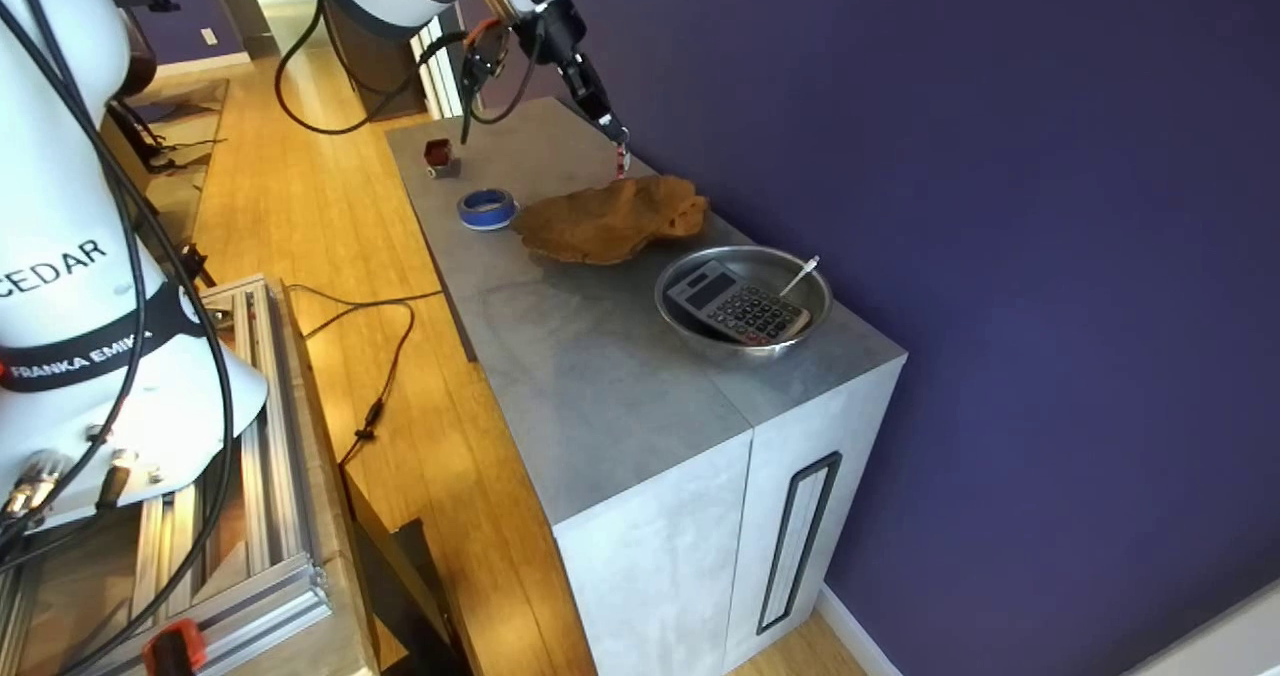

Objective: Put the keys on the tray

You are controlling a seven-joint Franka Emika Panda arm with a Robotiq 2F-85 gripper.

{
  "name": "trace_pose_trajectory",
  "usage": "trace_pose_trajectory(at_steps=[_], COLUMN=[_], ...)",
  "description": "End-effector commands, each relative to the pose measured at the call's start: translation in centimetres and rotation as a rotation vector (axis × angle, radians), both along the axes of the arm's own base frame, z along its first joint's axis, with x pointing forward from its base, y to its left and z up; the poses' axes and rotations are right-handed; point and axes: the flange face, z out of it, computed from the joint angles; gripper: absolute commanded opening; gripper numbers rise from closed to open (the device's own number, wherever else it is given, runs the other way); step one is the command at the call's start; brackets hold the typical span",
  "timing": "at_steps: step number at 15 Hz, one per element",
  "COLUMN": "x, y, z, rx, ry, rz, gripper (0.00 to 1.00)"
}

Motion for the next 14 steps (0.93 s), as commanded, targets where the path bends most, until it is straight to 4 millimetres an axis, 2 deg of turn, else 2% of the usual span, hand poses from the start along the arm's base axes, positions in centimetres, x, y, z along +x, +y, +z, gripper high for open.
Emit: trace_pose_trajectory(at_steps=[1, 3, 7, 14], x=[0.4, 0.4, 0.5, 1.2], y=[-1.8, -2.3, -1.7, -2.1], z=[0.5, 0.4, -0.1, -0.6], rx=[0.026, 0.04, 0.035, 0.027], ry=[-0.112, -0.125, -0.118, -0.135], rz=[-0.071, -0.089, -0.092, -0.121], gripper=[0.01, 0.01, 0.01, 0.01])
